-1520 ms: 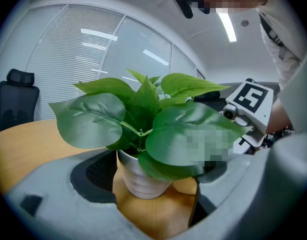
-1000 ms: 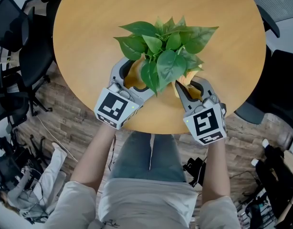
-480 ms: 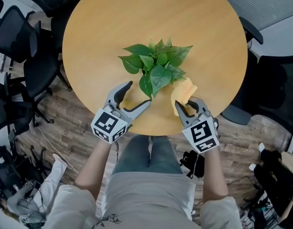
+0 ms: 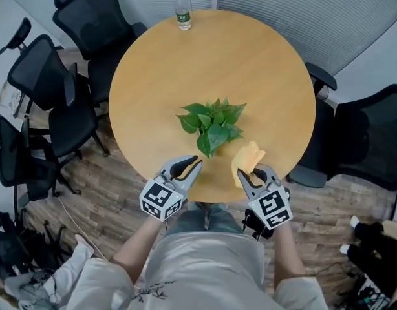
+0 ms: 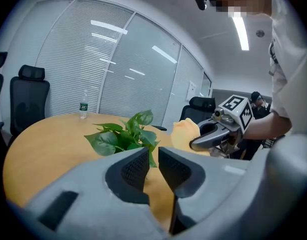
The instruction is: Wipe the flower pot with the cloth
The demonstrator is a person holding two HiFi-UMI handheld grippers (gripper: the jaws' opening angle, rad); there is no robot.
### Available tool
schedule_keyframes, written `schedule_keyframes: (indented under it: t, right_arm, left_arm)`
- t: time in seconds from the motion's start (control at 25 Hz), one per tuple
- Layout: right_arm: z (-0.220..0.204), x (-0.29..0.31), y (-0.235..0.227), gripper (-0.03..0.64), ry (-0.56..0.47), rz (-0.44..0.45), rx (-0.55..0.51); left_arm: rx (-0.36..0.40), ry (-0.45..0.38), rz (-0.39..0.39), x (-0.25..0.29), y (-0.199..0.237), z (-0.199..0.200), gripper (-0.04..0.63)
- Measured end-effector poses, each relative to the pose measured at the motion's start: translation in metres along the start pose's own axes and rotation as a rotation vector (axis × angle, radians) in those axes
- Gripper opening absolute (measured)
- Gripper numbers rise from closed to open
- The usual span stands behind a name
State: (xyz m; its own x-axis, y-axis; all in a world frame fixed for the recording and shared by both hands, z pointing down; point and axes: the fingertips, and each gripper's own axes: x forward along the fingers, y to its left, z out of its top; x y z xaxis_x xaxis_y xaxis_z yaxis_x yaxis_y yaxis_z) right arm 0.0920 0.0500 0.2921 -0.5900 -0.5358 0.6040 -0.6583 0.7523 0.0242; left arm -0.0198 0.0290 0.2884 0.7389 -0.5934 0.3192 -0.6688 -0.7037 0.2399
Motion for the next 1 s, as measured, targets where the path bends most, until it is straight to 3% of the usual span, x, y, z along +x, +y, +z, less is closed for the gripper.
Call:
schedule_keyframes:
  t: [0.24, 0.68, 1.0]
  right_arm:
    - [0.030, -0.010, 0.006, 0.054, -0.027, -0.011, -0.019]
    - [0.062, -0.022, -0.001, 0.052, -0.138, -0.048, 0.180]
    - [0.086, -0.020, 0.005, 0.052, -0.206, -0.001, 0.209]
  left_arm:
    - [-0.006, 0.019, 0.053, -0.019, -0.007, 0.017, 0.011]
    - [0.058, -0.041, 0.065, -0.014, -0.010, 0.063, 0.011]
    - [0.091, -0.050, 0.066, -0.007, -0.012, 0.080, 0.011]
